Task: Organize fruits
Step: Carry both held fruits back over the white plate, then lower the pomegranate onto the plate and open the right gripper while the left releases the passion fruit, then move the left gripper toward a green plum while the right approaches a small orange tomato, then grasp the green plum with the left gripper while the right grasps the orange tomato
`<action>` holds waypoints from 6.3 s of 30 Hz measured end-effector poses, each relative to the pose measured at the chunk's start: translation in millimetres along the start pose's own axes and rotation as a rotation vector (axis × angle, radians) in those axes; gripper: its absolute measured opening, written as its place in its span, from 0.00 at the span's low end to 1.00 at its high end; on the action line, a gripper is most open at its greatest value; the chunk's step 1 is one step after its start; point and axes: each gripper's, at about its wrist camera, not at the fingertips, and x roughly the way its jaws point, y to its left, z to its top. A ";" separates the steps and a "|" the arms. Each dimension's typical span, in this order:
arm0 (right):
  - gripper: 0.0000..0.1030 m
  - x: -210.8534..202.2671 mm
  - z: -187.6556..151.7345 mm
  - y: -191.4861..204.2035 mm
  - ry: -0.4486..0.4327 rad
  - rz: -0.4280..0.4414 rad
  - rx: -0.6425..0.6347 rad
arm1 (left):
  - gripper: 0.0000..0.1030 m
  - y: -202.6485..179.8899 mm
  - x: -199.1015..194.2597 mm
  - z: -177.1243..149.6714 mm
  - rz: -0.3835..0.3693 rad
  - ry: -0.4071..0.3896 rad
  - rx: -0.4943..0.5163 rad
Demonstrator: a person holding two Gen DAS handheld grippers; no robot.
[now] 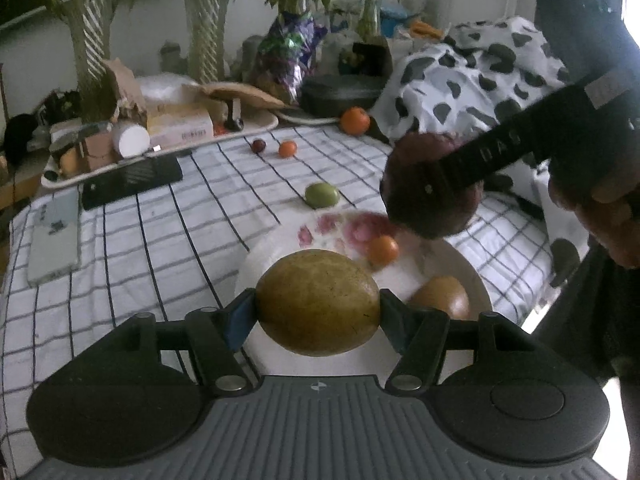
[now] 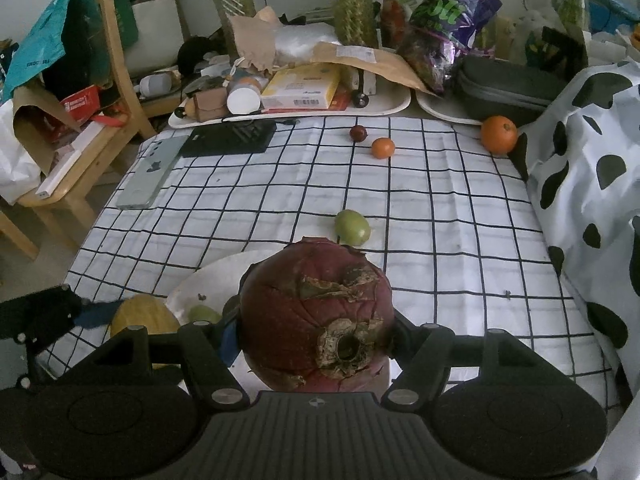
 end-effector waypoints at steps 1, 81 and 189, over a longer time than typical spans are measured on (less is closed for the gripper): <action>0.70 0.0 -0.8 -0.2 0.000 -0.002 0.001 | 0.61 -1.6 0.6 -1.4 -0.004 0.014 0.003; 1.00 0.6 -4.2 -37.0 0.003 0.030 0.230 | 0.70 -9.7 -1.5 7.1 -0.039 -0.049 -0.065; 1.00 114.5 98.1 -91.0 -0.112 -0.236 -0.040 | 0.37 60.9 182.7 135.4 -0.058 0.191 0.071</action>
